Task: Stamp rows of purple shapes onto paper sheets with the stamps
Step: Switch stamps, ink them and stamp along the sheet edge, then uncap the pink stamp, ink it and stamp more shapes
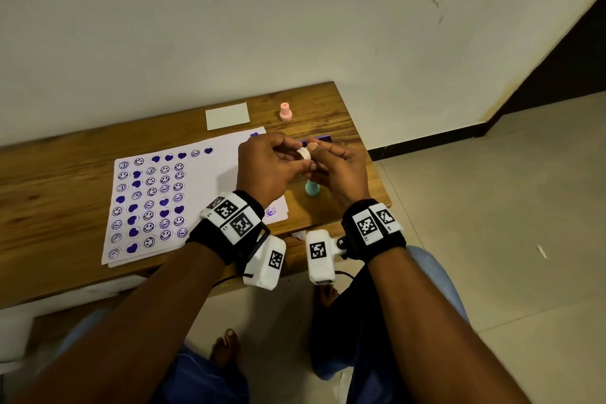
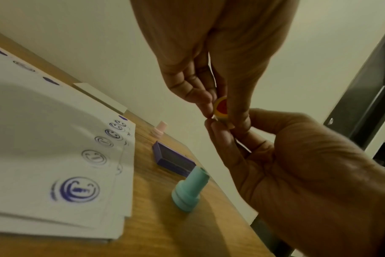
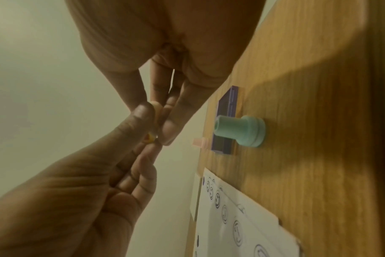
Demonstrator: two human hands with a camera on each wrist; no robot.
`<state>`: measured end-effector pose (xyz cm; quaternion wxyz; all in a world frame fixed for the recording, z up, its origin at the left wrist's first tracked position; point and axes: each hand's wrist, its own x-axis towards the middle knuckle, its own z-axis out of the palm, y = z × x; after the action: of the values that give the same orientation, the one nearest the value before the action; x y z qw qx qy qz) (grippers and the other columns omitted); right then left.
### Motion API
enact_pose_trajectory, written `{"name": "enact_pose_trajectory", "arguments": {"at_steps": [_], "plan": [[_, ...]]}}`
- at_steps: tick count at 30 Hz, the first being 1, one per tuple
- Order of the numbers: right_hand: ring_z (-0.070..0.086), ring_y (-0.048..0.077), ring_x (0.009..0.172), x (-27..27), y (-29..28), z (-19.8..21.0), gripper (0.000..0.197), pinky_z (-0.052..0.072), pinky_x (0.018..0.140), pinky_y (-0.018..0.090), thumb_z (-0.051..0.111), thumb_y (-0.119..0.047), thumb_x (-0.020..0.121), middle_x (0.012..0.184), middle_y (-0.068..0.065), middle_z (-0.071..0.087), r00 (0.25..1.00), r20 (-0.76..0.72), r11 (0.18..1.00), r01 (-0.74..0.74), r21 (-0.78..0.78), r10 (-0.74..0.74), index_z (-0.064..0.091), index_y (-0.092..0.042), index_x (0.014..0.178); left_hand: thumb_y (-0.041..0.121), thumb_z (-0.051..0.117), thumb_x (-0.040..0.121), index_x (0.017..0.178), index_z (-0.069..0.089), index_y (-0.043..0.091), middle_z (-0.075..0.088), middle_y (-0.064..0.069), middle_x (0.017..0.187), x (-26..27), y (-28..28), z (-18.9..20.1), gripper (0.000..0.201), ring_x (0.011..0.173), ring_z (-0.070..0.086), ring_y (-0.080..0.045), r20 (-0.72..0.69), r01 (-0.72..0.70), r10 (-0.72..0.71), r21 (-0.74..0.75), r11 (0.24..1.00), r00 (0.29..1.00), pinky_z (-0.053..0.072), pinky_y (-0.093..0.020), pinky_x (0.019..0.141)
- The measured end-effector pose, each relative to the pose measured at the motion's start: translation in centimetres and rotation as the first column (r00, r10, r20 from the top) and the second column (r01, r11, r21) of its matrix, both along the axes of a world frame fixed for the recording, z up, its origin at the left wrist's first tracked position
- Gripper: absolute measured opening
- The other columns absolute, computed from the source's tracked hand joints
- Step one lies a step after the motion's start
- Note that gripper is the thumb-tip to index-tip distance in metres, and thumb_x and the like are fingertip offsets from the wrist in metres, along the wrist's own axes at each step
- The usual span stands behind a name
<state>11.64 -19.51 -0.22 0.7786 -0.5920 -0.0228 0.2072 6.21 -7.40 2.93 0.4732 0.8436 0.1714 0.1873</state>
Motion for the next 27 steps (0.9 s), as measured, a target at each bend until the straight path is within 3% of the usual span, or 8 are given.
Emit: {"name": "enact_pose_trajectory", "arguments": {"at_steps": [3, 5, 9, 11, 14, 18, 21, 27], "plan": [[0.068, 0.015, 0.067, 0.2, -0.2, -0.2, 0.009, 0.057, 0.063, 0.028, 0.069, -0.009, 0.092, 0.075, 0.004, 0.074, 1.0, -0.024, 1.0, -0.003, 0.001, 0.003, 0.078, -0.011, 0.094, 0.017, 0.089, 0.064, 0.091, 0.072, 0.011, 0.069, 0.005, 0.075, 0.2, -0.1, 0.0, 0.032, 0.064, 0.067, -0.003, -0.024, 0.015, -0.015, 0.019, 1.0, 1.0, 0.052, -0.008, 0.06], [0.068, 0.022, 0.075, 0.3, -0.3, 0.2, 0.009, 0.059, 0.071, 0.035, 0.07, -0.007, 0.091, 0.082, 0.01, 0.075, 1.0, -0.013, 1.0, -0.008, -0.028, 0.008, 0.077, -0.008, 0.096, 0.016, 0.088, 0.065, 0.091, 0.07, 0.014, 0.066, 0.011, 0.075, 0.2, -0.3, -0.3, 0.031, 0.064, 0.064, 0.001, -0.038, 0.019, -0.018, 0.031, 0.999, 0.999, 0.05, -0.006, 0.06], [0.074, 0.023, 0.079, 0.5, -0.7, 0.6, 0.01, 0.064, 0.078, 0.044, 0.075, -0.008, 0.087, 0.082, 0.007, 0.077, 0.99, 0.144, 0.982, 0.034, -0.186, -0.007, 0.078, -0.017, 0.086, 0.019, 0.086, 0.068, 0.104, 0.069, 0.015, 0.068, 0.007, 0.09, 0.2, -0.4, -1.0, 0.04, 0.081, 0.067, -0.005, -0.087, 0.046, -0.046, 0.006, 0.999, 0.995, 0.051, -0.007, 0.067], [0.074, 0.017, 0.079, 1.0, -1.4, 0.2, 0.008, 0.062, 0.076, 0.039, 0.08, -0.019, 0.082, 0.081, -0.002, 0.076, 0.956, 0.293, 0.92, 0.137, -0.368, -0.025, 0.078, -0.024, 0.087, 0.024, 0.087, 0.065, 0.111, 0.067, 0.017, 0.068, 0.007, 0.101, 0.1, 0.0, -1.4, 0.05, 0.09, 0.065, -0.007, -0.126, 0.06, -0.058, 0.015, 0.998, 0.99, 0.051, -0.011, 0.072], [0.064, 0.002, 0.081, 1.7, -2.8, -0.1, 0.023, 0.044, 0.069, 0.015, 0.079, -0.029, 0.084, 0.092, -0.007, 0.073, 0.916, 0.397, 0.737, 0.225, -0.637, 0.064, 0.078, -0.022, 0.106, 0.028, 0.086, 0.067, 0.114, 0.066, 0.02, 0.065, 0.003, 0.114, -0.5, 1.0, -2.2, 0.053, 0.101, 0.06, -0.01, -0.192, 0.08, -0.06, 0.099, 0.992, 0.98, 0.045, -0.016, 0.078], [0.066, 0.019, 0.102, 1.3, -3.5, -0.2, 0.026, 0.043, 0.079, 0.026, 0.074, -0.034, 0.088, 0.11, -0.001, 0.074, 0.91, 0.329, 0.523, 0.157, -0.838, 0.254, 0.074, -0.026, 0.113, 0.033, 0.081, 0.074, 0.115, 0.068, 0.021, 0.063, -0.001, 0.121, -1.1, 2.4, -3.3, 0.045, 0.114, 0.053, -0.019, -0.363, 0.207, -0.087, 0.305, 0.93, 0.928, 0.04, -0.027, 0.092], [0.065, 0.023, 0.105, 1.1, -3.0, -0.3, 0.022, 0.046, 0.081, 0.029, 0.072, -0.032, 0.089, 0.114, 0.001, 0.072, 0.908, 0.301, 0.471, 0.138, -0.871, 0.29, 0.074, -0.025, 0.11, 0.04, 0.078, 0.075, 0.12, 0.065, 0.023, 0.06, 0.0, 0.126, -1.2, 2.6, -4.0, 0.049, 0.119, 0.049, -0.021, -0.482, 0.301, -0.089, 0.383, 0.873, 0.872, 0.042, -0.037, 0.102], [0.063, 0.021, 0.106, 0.8, -2.1, -0.4, 0.027, 0.045, 0.083, 0.03, 0.073, -0.031, 0.089, 0.115, 0.002, 0.071, 0.905, 0.249, 0.413, 0.091, -0.906, 0.346, 0.072, -0.025, 0.115, 0.041, 0.077, 0.075, 0.119, 0.066, 0.023, 0.06, 0.003, 0.124, -0.9, 2.5, -4.2, 0.049, 0.117, 0.05, -0.02, -0.507, 0.324, -0.088, 0.398, 0.859, 0.857, 0.044, -0.038, 0.1]]}}
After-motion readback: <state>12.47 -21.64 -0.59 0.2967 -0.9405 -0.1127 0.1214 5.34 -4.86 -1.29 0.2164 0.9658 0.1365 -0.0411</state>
